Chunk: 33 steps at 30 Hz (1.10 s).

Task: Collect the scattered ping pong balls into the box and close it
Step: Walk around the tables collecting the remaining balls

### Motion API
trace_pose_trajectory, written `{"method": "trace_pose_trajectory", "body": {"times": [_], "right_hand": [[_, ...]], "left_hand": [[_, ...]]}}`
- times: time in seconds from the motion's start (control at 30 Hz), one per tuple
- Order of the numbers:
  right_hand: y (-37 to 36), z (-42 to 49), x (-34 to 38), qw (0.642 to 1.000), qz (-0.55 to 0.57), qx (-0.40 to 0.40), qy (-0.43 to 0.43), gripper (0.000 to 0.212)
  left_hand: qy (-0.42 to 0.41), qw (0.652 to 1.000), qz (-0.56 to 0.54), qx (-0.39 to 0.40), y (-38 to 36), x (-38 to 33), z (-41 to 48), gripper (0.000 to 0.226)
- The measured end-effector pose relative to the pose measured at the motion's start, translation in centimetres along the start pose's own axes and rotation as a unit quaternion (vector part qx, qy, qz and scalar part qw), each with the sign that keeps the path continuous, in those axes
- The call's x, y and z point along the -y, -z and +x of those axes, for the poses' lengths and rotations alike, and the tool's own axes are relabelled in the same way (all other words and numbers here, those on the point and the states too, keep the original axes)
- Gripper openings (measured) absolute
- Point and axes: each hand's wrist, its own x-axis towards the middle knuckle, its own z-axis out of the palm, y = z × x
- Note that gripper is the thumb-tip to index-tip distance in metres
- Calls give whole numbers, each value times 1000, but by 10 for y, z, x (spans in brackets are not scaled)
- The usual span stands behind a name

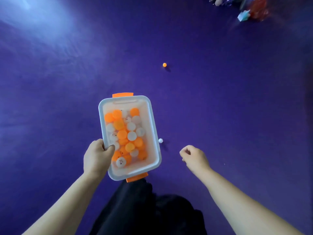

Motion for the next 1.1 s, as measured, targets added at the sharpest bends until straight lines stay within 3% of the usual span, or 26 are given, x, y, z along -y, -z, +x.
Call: {"method": "trace_pose_trajectory", "body": {"times": [0.27,0.53,0.83,0.97,1.1], "right_hand": [[-68,198,-24,988,-131,75,12,15],[-209,407,-67,929,-326,147,90,31],[-347,530,-125,890,-415,151,112,25],[-363,537,-138,916,-369,138,82,21],[-324,519,-102,987,-148,53,13,24]], "left_hand": [[101,995,14,-13,-123,34,97,30],[209,977,-26,-39,-286,110,186,27],[215,975,-36,-51,-399,185,268,24],[211,976,-21,-51,-401,192,281,25],[221,975,-6,-38,-380,169,278,26]]}}
